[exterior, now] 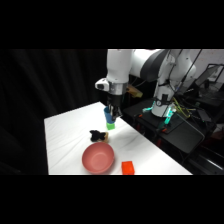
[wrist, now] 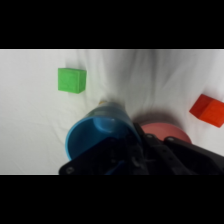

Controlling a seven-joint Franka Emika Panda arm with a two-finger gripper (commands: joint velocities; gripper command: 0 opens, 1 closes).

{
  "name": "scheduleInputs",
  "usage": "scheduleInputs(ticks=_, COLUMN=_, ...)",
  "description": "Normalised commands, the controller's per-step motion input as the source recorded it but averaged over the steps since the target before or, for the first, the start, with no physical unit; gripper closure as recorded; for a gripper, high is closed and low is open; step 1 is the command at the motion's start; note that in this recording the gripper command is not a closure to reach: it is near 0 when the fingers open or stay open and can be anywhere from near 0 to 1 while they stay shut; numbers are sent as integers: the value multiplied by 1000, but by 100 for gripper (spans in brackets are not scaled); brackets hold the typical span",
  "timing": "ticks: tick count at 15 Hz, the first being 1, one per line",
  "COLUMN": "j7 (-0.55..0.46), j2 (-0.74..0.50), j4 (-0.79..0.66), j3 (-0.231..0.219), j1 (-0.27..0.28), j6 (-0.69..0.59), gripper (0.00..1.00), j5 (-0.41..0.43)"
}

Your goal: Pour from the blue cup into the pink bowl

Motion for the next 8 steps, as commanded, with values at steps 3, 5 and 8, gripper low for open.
scheduleInputs(ticks=3, j7=-334, j2=226, j4=491, j3=215, j1=-112, j6=-153, gripper=13, j5=313)
scheduleInputs(ticks=5, j7=-240, j2=363, j4=555, j3=192, j1=-60, j6=-89, gripper=13, j5=227)
scheduleInputs(ticks=8, j7=-335, j2=402, j4=577, j3=155, j1=-46, j6=-106, gripper=14, j5=322)
